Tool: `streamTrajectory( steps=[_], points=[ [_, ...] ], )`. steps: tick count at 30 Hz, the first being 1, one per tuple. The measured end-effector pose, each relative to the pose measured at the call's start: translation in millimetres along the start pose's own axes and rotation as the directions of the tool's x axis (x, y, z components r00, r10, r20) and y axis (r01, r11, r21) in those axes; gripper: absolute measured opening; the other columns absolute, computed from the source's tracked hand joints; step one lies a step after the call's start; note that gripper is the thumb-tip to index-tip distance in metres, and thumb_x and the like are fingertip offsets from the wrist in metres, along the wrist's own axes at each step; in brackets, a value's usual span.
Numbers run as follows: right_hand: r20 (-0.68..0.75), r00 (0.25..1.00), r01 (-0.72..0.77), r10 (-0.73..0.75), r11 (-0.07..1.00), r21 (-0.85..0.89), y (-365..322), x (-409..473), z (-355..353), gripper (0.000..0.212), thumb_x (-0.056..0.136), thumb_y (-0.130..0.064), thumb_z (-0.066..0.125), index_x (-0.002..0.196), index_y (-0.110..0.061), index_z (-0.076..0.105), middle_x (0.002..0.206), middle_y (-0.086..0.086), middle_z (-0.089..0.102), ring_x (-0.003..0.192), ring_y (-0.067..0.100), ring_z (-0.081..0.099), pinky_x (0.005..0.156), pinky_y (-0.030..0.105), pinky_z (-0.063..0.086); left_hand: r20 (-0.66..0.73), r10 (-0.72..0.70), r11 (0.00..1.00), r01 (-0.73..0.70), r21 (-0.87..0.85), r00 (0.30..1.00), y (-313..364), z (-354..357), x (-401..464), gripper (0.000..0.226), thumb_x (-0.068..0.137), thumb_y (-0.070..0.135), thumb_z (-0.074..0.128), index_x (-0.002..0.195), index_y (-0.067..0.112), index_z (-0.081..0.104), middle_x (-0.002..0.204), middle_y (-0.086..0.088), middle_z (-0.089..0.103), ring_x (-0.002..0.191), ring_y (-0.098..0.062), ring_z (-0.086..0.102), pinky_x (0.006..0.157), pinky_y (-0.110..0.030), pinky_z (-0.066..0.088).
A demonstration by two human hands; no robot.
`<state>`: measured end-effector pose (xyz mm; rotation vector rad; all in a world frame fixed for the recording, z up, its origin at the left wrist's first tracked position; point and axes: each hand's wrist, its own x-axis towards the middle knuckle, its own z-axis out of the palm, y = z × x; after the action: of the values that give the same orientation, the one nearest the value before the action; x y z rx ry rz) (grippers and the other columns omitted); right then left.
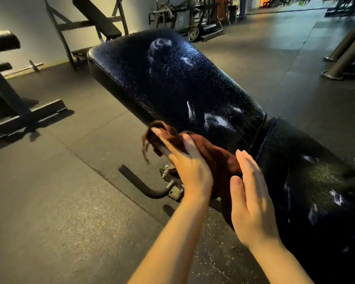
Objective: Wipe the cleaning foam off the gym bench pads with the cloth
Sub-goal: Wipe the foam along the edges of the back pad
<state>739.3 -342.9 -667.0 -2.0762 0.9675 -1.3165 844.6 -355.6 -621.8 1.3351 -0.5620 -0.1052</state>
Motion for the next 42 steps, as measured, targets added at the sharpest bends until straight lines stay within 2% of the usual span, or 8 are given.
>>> streamTrajectory(
  steps=[5,10,12,22,25,30,37,42],
  points=[
    [-0.001,1.0,0.016,-0.016,1.0,-0.022,-1.1,-3.3,-0.1,0.047,0.099,-0.041,0.028,0.145,-0.034,0.027,0.152,-0.004,0.031,0.14,0.001,0.025,0.109,0.007,0.019,0.182,-0.085,0.996,0.077,0.048,0.98,-5.6,-10.2,-21.3,0.062,0.101,0.034,0.03,0.146,0.037,-0.012,0.161,-0.003,-0.006,0.129,0.012,0.008,0.091,0.011,-0.005],
    [-0.007,0.997,0.077,-0.078,0.991,-0.112,0.6,-0.3,7.9,0.049,0.101,-0.042,0.026,0.147,-0.025,0.027,0.153,0.001,0.031,0.143,0.017,0.027,0.111,0.05,0.034,-0.078,-0.029,1.0,0.03,0.004,0.997,34.1,-19.7,101.4,0.058,0.105,0.028,0.03,0.154,0.018,0.001,0.156,-0.019,0.014,0.143,-0.022,0.022,0.1,0.001,0.011],
    [-0.016,0.996,0.08,-0.084,0.986,-0.143,1.4,1.8,10.8,0.051,0.102,-0.044,0.024,0.147,-0.022,0.028,0.153,0.004,0.032,0.142,0.022,0.029,0.106,0.055,0.038,-0.105,-0.051,0.997,0.056,0.05,0.993,54.8,-26.3,158.1,0.061,0.105,0.034,0.03,0.154,0.022,-0.003,0.155,-0.023,0.012,0.143,-0.032,0.025,0.112,-0.023,0.022],
    [-0.003,0.998,0.068,-0.071,0.974,-0.215,-0.4,0.6,13.4,0.051,0.101,-0.039,0.026,0.147,-0.019,0.031,0.151,0.007,0.035,0.142,0.022,0.029,0.106,0.052,0.039,-0.03,0.05,0.999,-0.049,0.022,0.998,13.3,-11.7,93.5,0.073,0.095,0.038,0.039,0.152,0.033,-0.006,0.16,-0.016,-0.002,0.148,-0.03,0.01,0.118,-0.049,0.018],
    [-0.016,0.997,0.075,-0.08,0.981,-0.179,-1.7,0.6,12.3,0.051,0.101,-0.039,0.026,0.146,-0.017,0.032,0.151,0.007,0.035,0.141,0.021,0.03,0.105,0.052,0.041,0.039,0.109,0.991,-0.111,0.074,0.993,0.9,-0.9,24.4,0.071,0.094,0.035,0.038,0.145,0.042,-0.01,0.161,-0.007,-0.011,0.149,-0.016,-0.003,0.122,-0.038,0.009],
    [-0.074,0.996,0.036,-0.043,0.995,-0.094,-2.8,1.2,10.8,0.049,0.099,-0.041,0.027,0.145,-0.025,0.03,0.151,0.001,0.034,0.14,0.015,0.031,0.105,0.05,0.042,0.335,0.158,0.967,-0.214,0.136,0.929,-21.8,-21.2,-34.8,0.066,0.094,0.047,0.032,0.129,0.071,-0.018,0.135,0.047,-0.03,0.136,0.017,-0.017,0.113,-0.011,0.005],
    [-0.06,0.995,0.075,-0.083,0.99,-0.121,-2.1,-0.4,10.2,0.05,0.1,-0.042,0.027,0.145,-0.023,0.031,0.149,0.004,0.037,0.138,0.015,0.033,0.102,0.047,0.045,0.154,-0.125,0.99,0.134,-0.049,0.98,-22.8,-38.2,52.7,0.054,0.102,0.043,0.033,0.149,0.047,0.007,0.156,0.005,0.026,0.144,-0.021,0.023,0.119,-0.049,0.02],
    [-0.059,0.991,0.108,-0.121,0.976,-0.187,-1.0,-1.9,12.0,0.051,0.101,-0.042,0.026,0.144,-0.015,0.035,0.146,0.008,0.042,0.136,0.019,0.038,0.097,0.049,0.048,0.268,-0.035,0.993,0.063,-0.1,0.963,-15.4,-43.9,21.0,0.05,0.1,0.038,0.034,0.136,0.058,0.008,0.143,0.034,0.023,0.134,0.013,0.023,0.119,-0.03,0.015]
  ],
)
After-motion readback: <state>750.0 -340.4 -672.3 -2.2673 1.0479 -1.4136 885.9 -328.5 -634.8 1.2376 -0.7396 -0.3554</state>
